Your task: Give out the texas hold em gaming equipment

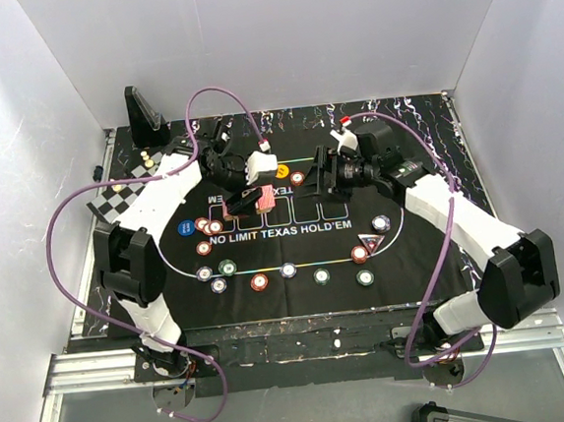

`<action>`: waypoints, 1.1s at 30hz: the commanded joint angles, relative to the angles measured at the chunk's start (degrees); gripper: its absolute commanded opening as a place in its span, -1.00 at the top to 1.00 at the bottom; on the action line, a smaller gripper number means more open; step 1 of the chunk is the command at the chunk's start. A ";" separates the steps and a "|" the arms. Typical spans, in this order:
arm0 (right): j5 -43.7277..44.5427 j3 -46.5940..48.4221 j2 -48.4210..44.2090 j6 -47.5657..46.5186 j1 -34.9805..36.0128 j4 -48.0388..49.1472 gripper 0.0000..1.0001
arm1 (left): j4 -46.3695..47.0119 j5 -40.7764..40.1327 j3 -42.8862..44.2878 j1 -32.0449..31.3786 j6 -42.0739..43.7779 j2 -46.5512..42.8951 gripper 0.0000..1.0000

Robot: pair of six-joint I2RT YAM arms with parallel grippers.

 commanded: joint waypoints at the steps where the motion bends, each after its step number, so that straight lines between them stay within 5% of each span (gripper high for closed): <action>1: -5.07 -0.80 2.25 7.31 0.16 13.02 -0.68 | -2.00 3.61 3.85 -1.42 -6.12 -5.95 0.43; 20: -7.35 0.69 11.39 16.45 5.26 26.82 -0.65 | -2.44 0.71 7.46 -6.43 -12.01 -9.29 0.54; 33: -11.40 -2.03 14.38 25.07 5.70 36.58 -0.14 | -1.30 0.01 7.37 -6.79 -13.42 -10.26 0.59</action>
